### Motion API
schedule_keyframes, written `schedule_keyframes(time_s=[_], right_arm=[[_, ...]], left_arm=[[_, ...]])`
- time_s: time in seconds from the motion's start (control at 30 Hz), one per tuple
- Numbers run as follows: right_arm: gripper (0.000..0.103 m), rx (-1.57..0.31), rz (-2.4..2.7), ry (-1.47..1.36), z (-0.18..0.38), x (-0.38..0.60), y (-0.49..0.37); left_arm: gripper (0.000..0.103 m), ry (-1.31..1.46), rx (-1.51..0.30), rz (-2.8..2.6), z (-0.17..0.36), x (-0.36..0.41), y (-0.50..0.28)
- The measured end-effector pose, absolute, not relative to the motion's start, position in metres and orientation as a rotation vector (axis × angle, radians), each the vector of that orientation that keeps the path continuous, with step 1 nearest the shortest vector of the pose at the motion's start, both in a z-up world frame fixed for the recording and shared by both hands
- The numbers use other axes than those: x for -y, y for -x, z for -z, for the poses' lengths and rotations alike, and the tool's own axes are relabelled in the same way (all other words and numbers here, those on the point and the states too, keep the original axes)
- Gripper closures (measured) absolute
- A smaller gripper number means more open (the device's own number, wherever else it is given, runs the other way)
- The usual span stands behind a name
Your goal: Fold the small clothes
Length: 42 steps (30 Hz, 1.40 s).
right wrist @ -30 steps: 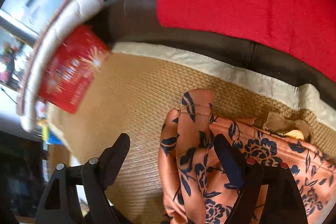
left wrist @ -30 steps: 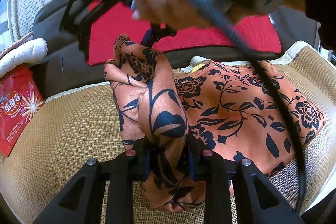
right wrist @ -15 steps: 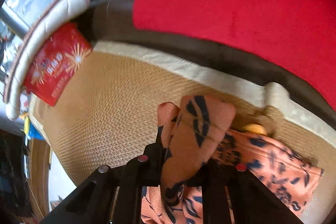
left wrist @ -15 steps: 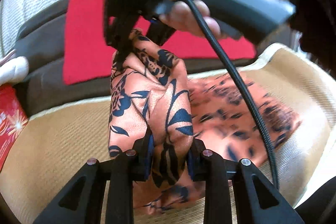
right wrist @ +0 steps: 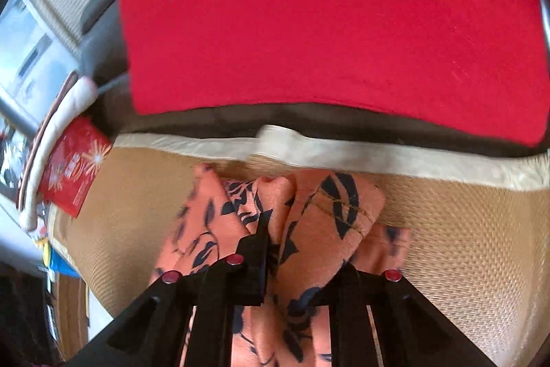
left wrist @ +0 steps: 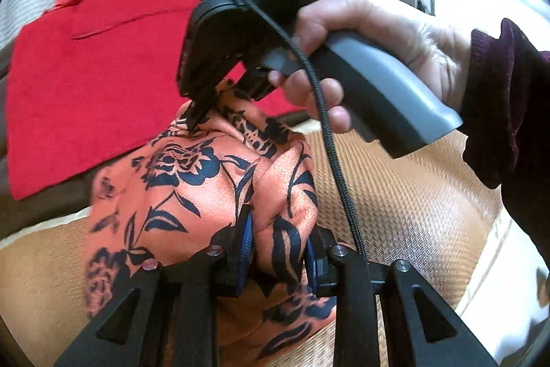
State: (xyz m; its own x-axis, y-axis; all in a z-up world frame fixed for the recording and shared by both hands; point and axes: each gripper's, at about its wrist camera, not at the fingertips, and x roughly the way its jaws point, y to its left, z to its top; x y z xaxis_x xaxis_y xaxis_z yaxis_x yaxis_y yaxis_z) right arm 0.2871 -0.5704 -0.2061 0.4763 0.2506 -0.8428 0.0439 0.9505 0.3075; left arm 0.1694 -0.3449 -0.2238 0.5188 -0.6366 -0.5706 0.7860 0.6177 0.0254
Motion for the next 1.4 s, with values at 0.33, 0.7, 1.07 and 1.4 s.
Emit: schedule_keyframes(time_s=[0.33,0.7,1.07,1.4], right_arm=[[0.086,-1.069,-0.195,-0.541,0.300,0.635,-0.285],[0.085,-0.952,-0.064,-0.493,0.232,0.653,-0.217],[0.085,-0.959,-0.171,-0.421,0.231,0.544,-0.175],[0.091,-1.076,-0.073,-0.338,0.284,0.525,-0.128]], left_arm=[[0.052,-0.443,-0.601,0.903,0.260,0.390,-0.160],[0.021,-0.181,-0.528,0.938,0.189,0.282,-0.196],[0.022,-0.161,-0.733,0.623,0.230,0.206,-0.255],[0.021,-0.330,-0.775,0.631,0.262,0.216,-0.234]])
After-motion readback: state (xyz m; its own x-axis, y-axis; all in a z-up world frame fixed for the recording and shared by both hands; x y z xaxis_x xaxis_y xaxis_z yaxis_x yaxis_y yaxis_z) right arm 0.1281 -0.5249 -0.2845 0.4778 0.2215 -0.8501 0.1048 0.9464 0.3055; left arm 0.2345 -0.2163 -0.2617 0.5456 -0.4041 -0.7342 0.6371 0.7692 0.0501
